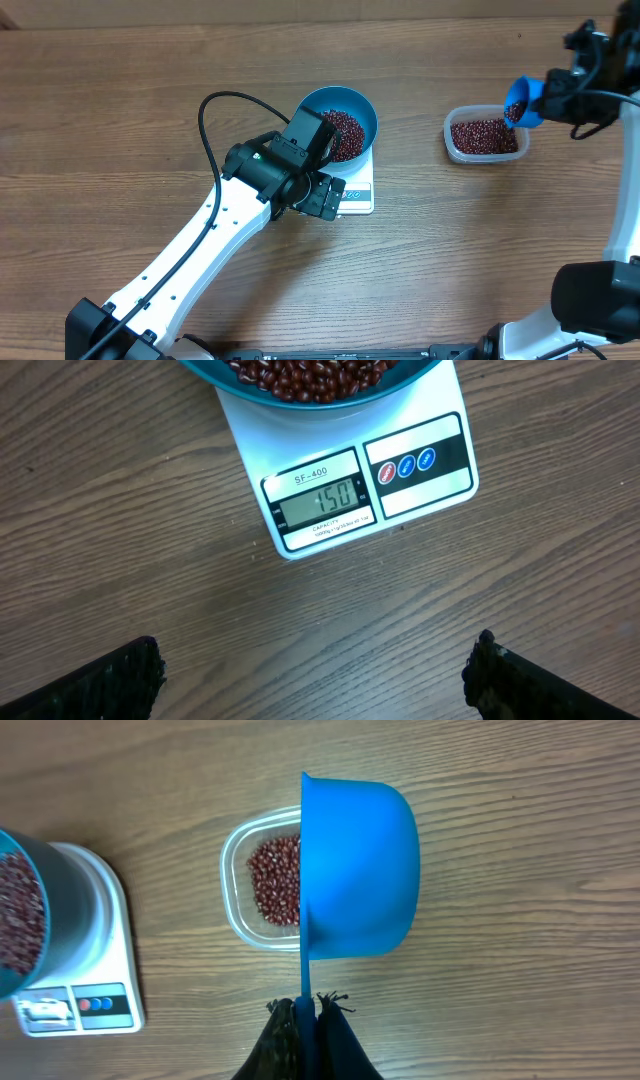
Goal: Scoop item into bowl and weigh 150g on scale
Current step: 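Move the scoop right back over the bean tub, then lower the scoop into the bean tub with the right gripper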
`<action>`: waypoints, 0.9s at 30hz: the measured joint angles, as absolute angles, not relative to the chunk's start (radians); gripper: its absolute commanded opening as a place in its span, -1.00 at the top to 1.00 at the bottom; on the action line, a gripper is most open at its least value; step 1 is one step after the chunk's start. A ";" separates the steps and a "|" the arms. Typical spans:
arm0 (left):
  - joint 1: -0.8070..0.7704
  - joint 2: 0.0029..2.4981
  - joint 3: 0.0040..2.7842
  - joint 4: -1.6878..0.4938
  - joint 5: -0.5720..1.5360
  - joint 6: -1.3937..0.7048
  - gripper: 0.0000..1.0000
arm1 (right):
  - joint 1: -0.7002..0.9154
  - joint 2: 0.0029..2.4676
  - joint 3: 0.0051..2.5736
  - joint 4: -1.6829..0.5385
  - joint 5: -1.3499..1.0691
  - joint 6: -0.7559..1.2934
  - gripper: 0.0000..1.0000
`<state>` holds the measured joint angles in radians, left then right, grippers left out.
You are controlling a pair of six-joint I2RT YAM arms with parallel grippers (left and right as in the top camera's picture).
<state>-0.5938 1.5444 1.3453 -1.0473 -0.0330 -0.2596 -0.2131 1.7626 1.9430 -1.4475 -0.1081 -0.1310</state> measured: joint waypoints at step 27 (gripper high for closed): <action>-0.594 1.544 1.345 -1.048 -0.033 -0.260 -0.99 | -0.005 1.763 1.943 -1.493 0.239 -0.030 0.92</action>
